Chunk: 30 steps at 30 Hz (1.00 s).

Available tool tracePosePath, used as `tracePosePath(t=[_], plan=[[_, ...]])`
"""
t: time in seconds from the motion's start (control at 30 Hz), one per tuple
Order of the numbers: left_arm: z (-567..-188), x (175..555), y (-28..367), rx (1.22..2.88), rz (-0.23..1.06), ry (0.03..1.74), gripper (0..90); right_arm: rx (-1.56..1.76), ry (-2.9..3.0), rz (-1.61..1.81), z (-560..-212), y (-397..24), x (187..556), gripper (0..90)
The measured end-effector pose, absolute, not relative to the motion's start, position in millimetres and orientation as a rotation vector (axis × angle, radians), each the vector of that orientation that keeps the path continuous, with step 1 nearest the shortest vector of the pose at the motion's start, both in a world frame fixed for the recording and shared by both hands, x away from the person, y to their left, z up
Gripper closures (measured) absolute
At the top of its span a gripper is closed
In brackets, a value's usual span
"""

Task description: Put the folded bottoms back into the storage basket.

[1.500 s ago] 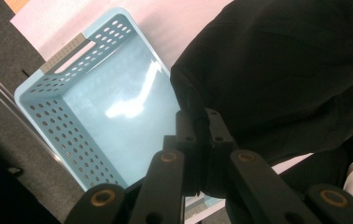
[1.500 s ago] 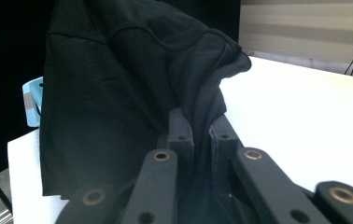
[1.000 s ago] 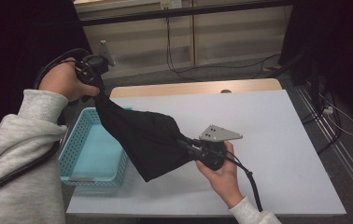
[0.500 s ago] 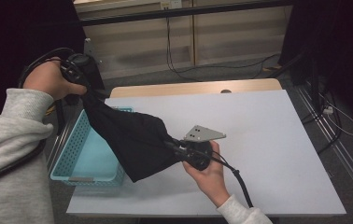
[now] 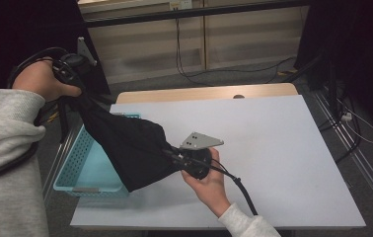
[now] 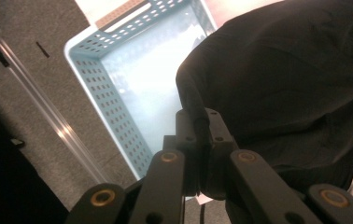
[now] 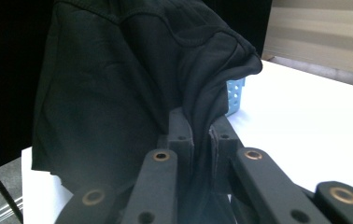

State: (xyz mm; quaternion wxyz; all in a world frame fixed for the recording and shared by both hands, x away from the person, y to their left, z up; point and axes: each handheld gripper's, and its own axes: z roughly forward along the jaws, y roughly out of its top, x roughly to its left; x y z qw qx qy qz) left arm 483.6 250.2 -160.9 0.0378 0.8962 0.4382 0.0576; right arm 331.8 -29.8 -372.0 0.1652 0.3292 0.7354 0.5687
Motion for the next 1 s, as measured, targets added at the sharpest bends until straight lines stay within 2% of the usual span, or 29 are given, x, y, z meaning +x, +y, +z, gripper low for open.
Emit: tracePosePath(t=[1.0], plan=[[-183,510,316,2.707,0.198,1.447,87.2,0.881,2.171,1.621,-367,34,345,82.5]])
